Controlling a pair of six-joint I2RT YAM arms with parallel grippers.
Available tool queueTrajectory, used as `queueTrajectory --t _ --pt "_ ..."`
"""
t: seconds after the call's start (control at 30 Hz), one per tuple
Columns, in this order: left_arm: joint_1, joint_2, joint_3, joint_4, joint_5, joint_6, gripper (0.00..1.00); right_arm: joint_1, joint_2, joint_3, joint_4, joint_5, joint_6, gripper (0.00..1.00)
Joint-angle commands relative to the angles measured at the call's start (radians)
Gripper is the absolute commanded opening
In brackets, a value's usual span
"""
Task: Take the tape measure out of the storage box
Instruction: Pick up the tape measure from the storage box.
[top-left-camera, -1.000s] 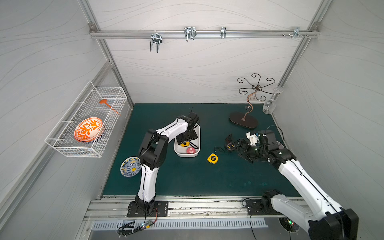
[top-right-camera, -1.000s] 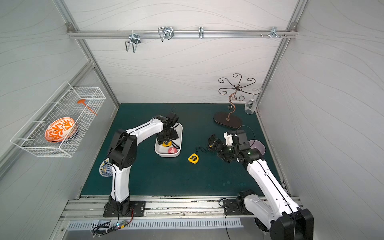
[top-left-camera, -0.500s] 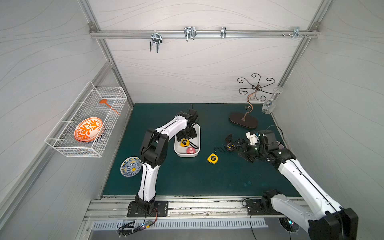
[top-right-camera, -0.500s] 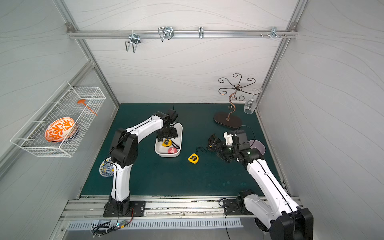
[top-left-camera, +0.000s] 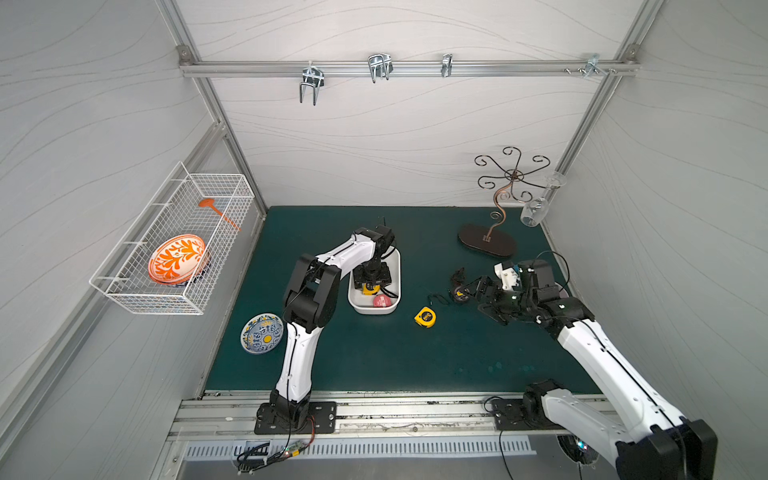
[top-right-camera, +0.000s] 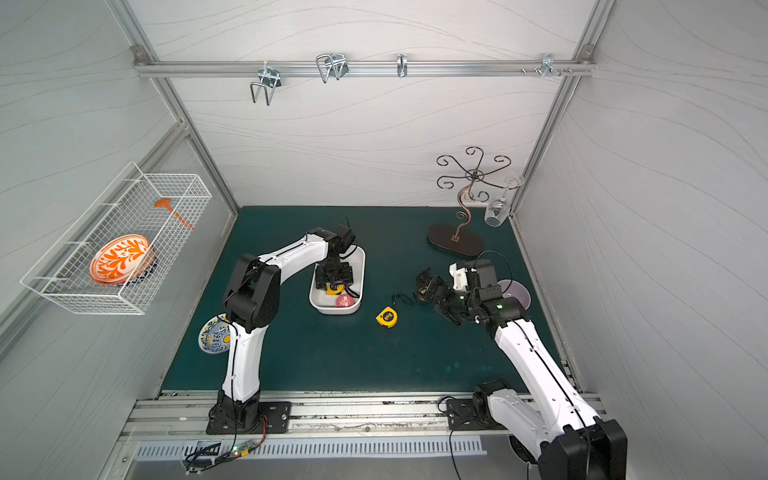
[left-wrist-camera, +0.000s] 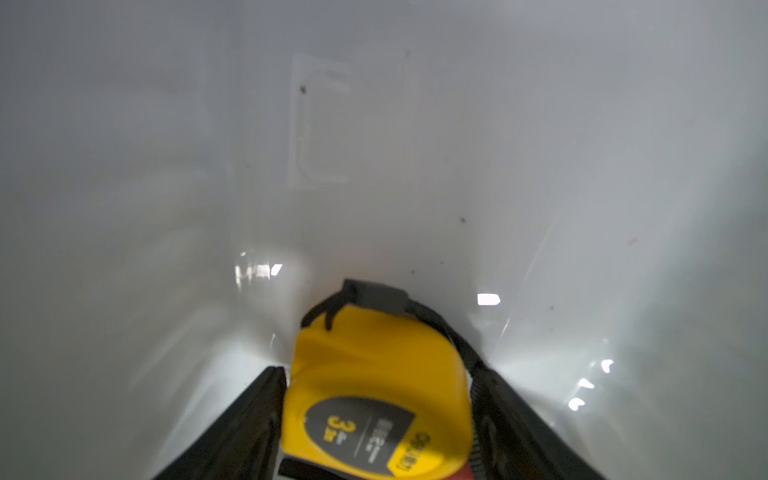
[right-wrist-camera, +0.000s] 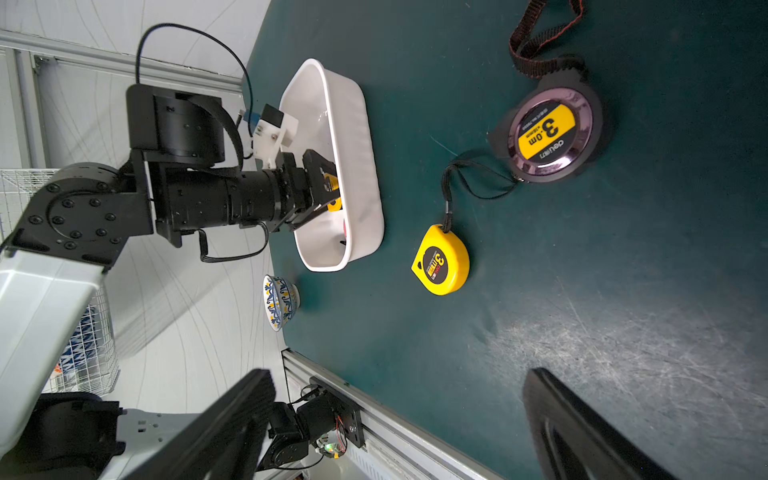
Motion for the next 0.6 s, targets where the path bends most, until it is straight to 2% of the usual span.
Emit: queueTrajectory --t 0.0,0.23,0.43,0.57 --pt "-0.006 -0.016 -0.002 -0.017 0.015 0.027 0.74 -0.008 -0.015 0.005 -0.015 -0.012 -0.016 0.99" --pt "-0.005 0.017 0.037 -0.014 0.0 0.018 0.63 -0.008 -0.02 0.007 -0.017 -0.01 -0.014 0.99" --pt "-0.004 0.015 0.059 -0.03 -0.007 0.021 0.45 -0.008 -0.044 -0.001 -0.03 -0.007 -0.014 0.99" --pt "-0.003 -0.002 0.059 -0.043 -0.011 0.015 0.22 -0.008 -0.045 -0.004 -0.026 -0.014 -0.014 0.99"
